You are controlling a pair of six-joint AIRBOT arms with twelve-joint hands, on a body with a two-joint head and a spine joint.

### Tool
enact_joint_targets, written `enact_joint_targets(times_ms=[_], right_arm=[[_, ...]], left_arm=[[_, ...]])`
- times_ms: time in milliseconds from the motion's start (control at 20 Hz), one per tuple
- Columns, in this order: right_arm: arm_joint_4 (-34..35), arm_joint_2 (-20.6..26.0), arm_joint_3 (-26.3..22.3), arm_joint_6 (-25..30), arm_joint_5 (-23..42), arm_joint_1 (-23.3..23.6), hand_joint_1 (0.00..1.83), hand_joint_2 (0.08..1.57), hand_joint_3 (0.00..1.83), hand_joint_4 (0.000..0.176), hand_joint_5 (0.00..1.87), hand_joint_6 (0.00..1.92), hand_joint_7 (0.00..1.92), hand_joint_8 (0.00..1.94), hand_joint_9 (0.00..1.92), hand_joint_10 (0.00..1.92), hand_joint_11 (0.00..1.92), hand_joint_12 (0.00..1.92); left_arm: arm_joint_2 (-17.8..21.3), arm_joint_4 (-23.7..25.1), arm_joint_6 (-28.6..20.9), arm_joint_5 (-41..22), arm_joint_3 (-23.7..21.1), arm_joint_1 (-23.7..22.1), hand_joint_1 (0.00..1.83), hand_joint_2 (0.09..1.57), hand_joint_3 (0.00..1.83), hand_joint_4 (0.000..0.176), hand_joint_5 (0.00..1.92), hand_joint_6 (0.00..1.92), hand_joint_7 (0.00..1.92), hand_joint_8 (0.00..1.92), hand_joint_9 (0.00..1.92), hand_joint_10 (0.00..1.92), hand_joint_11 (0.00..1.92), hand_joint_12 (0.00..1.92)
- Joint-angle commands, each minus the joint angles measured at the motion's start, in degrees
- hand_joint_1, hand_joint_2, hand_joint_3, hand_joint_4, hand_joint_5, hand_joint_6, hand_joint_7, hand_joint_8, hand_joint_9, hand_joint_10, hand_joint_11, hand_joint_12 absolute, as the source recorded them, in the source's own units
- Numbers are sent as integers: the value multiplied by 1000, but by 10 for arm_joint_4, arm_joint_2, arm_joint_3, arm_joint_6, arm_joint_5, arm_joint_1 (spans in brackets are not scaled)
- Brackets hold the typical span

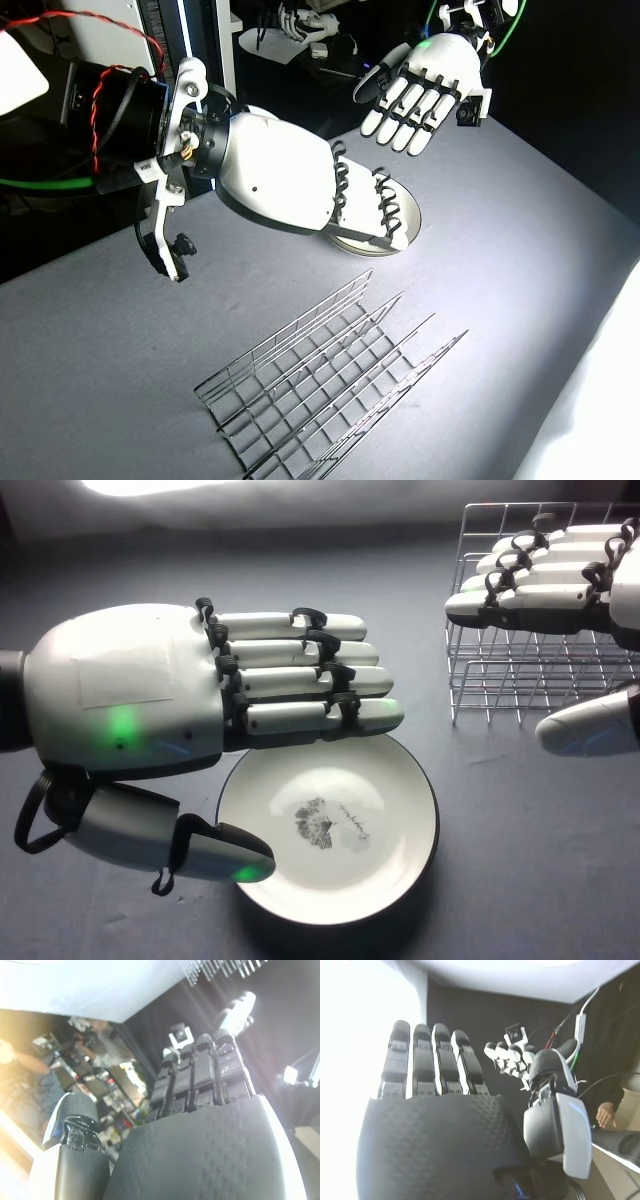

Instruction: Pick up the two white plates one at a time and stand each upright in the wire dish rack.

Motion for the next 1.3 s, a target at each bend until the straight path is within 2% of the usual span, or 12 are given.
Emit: enact_joint_targets(times_ms=[0,200,300,350,400,500,550,850,1000,1150,1200,1250], right_arm=[[20,4,-1,2,42,3,0,1199,0,0,53,1,38,0,3,2,0,6],[31,5,0,2,47,0,0,1207,3,0,64,5,49,4,27,10,24,18],[42,6,2,2,49,-3,0,1207,3,0,64,5,49,4,27,10,24,18],[42,6,2,2,50,-3,0,1204,1,0,56,1,46,3,26,9,19,17],[42,6,3,2,52,-3,0,1209,3,0,82,11,63,8,33,10,18,18],[42,6,3,1,53,-3,0,1205,1,0,80,4,70,6,41,9,27,30],[42,6,4,1,54,-3,0,1208,2,0,92,8,75,6,43,8,32,35],[39,6,7,-2,74,-3,0,1208,1,0,106,3,97,2,71,4,0,209],[28,6,7,-3,89,-2,0,1213,2,0,61,1,49,0,23,0,0,69],[28,6,8,-5,105,-3,0,1195,0,0,78,3,85,5,71,5,0,204],[28,6,10,-5,118,-3,0,1191,0,0,89,5,81,5,61,9,0,206],[27,6,11,-7,121,-3,0,1189,0,0,59,6,49,6,24,8,0,95]], left_arm=[[4,-23,-10,-52,3,-7,0,1278,25,0,0,0,0,0,0,0,0,0],[2,61,-76,-65,27,-39,0,1284,24,0,0,0,0,0,0,0,0,0],[2,129,-151,-67,39,-60,0,1284,24,0,0,0,0,0,0,0,0,0],[2,138,-162,-86,46,-60,0,1284,23,0,0,0,0,0,0,0,0,0],[-1,132,-153,-111,56,-59,0,1280,20,0,0,0,0,0,0,0,0,0],[-2,150,-184,-125,66,-64,0,1282,17,0,0,0,0,0,0,0,0,0],[-2,182,-190,-124,71,-77,0,1274,13,0,0,0,0,0,0,0,0,0],[-23,279,-208,-169,109,-97,0,1261,4,0,0,0,0,0,0,0,0,0],[-32,302,-208,-184,126,-91,0,1258,2,0,0,0,0,0,0,0,0,0],[-40,324,-208,-184,145,-85,0,1257,1,0,0,0,0,0,0,0,0,0],[-42,336,-209,-178,151,-80,0,1263,4,0,0,0,0,0,0,0,0,0],[-44,343,-213,-174,155,-75,0,1267,6,0,0,0,0,0,0,0,0,0]])
